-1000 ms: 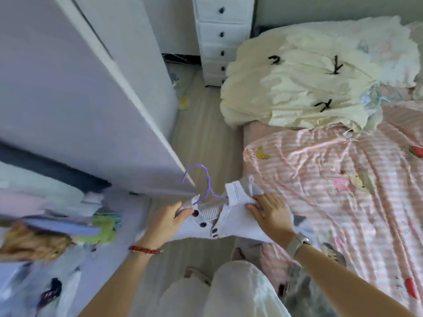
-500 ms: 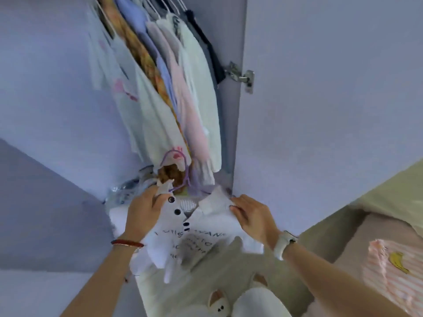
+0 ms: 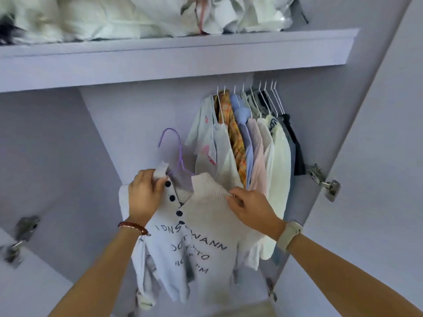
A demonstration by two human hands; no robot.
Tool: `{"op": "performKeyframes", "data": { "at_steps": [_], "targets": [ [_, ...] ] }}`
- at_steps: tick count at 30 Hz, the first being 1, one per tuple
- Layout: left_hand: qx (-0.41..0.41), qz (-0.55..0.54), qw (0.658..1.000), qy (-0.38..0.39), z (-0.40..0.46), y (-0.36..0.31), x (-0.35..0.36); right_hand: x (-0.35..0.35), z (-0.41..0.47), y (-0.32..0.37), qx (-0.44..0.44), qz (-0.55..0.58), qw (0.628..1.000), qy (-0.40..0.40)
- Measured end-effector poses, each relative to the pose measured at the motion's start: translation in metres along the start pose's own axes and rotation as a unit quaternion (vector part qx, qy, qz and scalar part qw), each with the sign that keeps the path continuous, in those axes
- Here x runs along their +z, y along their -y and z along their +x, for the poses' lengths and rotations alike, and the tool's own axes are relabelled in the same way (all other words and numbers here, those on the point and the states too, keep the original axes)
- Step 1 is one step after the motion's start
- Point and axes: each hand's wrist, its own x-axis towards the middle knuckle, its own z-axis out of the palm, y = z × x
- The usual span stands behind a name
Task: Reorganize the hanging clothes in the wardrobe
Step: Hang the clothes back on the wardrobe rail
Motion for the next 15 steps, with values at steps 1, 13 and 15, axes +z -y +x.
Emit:
{"op": "performKeyframes", "data": {
  "at_steps": [1, 13, 15],
  "targets": [
    [-0.016, 0.015, 0.999, -0.027, 0.010, -0.005, 0.000, 0.001, 0.012, 0.001, -0.001, 0.009, 1.000, -0.005],
    [0.209, 0.139, 0.936, -0.247, 0.087, -0.086, -0.028, 0.001, 0.139, 0.019, 0.148, 0.101, 0.973, -0.142],
    [0.250, 0.174, 0.919, -0.251, 0.102, -0.091, -0.033, 0.002, 0.159, 0.019, 0.170, 0.080, 0.970, -0.157]
  ]
}}
